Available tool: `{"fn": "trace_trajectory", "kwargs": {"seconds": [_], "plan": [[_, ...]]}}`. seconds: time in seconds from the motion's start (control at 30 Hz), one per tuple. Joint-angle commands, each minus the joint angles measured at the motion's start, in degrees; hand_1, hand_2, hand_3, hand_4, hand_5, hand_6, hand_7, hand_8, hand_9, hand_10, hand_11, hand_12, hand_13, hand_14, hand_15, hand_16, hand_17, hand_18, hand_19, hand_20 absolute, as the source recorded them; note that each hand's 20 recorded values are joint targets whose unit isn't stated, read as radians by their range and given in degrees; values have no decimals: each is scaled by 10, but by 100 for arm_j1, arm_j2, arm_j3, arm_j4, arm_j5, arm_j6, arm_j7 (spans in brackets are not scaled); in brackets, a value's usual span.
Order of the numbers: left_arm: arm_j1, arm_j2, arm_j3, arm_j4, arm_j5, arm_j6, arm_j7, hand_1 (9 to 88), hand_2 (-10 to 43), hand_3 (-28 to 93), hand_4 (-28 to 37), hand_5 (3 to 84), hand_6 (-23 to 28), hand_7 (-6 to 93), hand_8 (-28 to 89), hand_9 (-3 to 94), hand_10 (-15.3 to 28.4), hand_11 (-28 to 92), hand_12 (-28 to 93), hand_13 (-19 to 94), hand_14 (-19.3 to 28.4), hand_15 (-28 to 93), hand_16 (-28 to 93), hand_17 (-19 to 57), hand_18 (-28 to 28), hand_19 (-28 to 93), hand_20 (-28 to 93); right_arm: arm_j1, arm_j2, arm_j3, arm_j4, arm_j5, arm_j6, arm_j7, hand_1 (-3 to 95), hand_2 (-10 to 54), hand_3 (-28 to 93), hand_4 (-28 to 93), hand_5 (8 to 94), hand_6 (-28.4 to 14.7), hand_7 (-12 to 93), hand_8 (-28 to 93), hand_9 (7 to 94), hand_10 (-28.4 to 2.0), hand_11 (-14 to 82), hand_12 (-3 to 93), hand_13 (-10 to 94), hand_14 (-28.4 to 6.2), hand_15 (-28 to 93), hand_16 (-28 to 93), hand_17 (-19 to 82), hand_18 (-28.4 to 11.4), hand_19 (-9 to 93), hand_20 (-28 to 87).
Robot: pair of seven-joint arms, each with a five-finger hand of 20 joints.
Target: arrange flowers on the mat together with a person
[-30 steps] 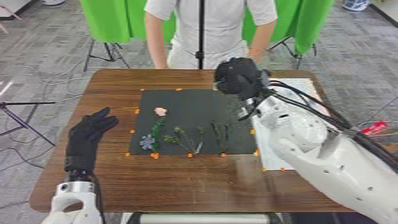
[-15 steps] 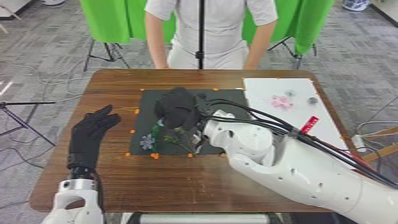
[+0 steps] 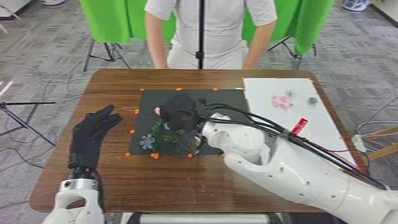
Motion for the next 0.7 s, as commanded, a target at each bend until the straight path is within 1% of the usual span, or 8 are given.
{"fn": "trace_trajectory", "kwargs": {"seconds": [0.03, 0.1, 0.23, 0.3, 0.43, 0.57, 0.63, 0.7], "plan": [[29, -16, 11, 41, 15, -64, -65, 180, 71, 673, -283, 521, 59, 104, -55, 515, 150, 184, 134, 431, 183, 160, 7, 102, 137, 105, 216, -55, -93, 46, 52, -99, -245, 65, 542, -95, 609, -230, 805, 51, 169, 35, 903, -60, 45, 335, 881, -26, 514, 364, 411, -176, 746, 509], [14, -18, 18, 52, 11, -84, -76, 180, 70, 674, -283, 521, 59, 103, -56, 515, 149, 183, 134, 431, 183, 161, 8, 102, 137, 105, 216, -69, -80, 50, 52, -117, -253, 82, 537, -95, 604, -228, 797, 51, 164, 30, 898, -62, 45, 328, 880, -26, 512, 362, 410, -176, 745, 509], [1, -15, 22, 58, 17, -91, -73, 182, 68, 674, -283, 522, 59, 103, -56, 514, 148, 182, 134, 431, 183, 161, 8, 102, 136, 103, 214, -83, -93, 70, 83, -143, -369, 96, 529, -95, 584, -211, 774, 52, 165, 17, 869, -71, 79, 285, 877, -26, 506, 363, 407, -178, 742, 511], [7, -20, 14, 52, 21, -86, -74, 183, 67, 673, -283, 521, 59, 103, -55, 515, 148, 183, 135, 431, 183, 161, 8, 102, 136, 101, 214, -96, -100, 74, 112, -185, -368, 87, 514, -95, 602, -214, 760, 52, 169, 10, 852, -77, 98, 261, 876, -26, 502, 364, 404, -180, 740, 512], [20, -15, 4, 45, 25, -90, -81, 185, 67, 671, -283, 522, 59, 102, -55, 517, 149, 182, 135, 431, 183, 161, 8, 102, 136, 101, 214, -104, -82, 104, 99, -196, -458, 97, 497, -95, 624, -216, 747, 54, 171, 3, 841, -80, 103, 248, 873, -26, 499, 365, 399, -180, 737, 512], [18, -15, 0, 45, 29, -91, -79, 187, 65, 672, -283, 522, 59, 102, -55, 517, 149, 181, 135, 432, 182, 161, 9, 101, 137, 101, 214, -110, -76, 130, 98, -204, -523, 97, 469, -95, 665, -230, 725, 56, 173, -12, 813, -90, 129, 194, 867, -26, 498, 367, 396, -181, 732, 517], [21, -15, -2, 43, 31, -93, -80, 189, 64, 672, -283, 522, 59, 102, -55, 517, 149, 182, 135, 432, 183, 161, 9, 101, 136, 100, 213, -122, -82, 156, 89, -225, -614, 85, 455, -95, 681, -231, 713, 59, 171, -23, 801, -94, 133, 176, 864, -26, 497, 367, 394, -182, 730, 517], [20, -19, 0, 44, 30, -99, -78, 192, 64, 670, -283, 522, 60, 102, -55, 517, 149, 181, 136, 432, 183, 161, 8, 101, 137, 101, 213, -128, -68, 154, 72, -246, -650, 90, 434, -95, 709, -235, 696, 61, 170, -60, 794, -96, 135, 168, 861, -27, 495, 368, 392, -182, 728, 518]]}}
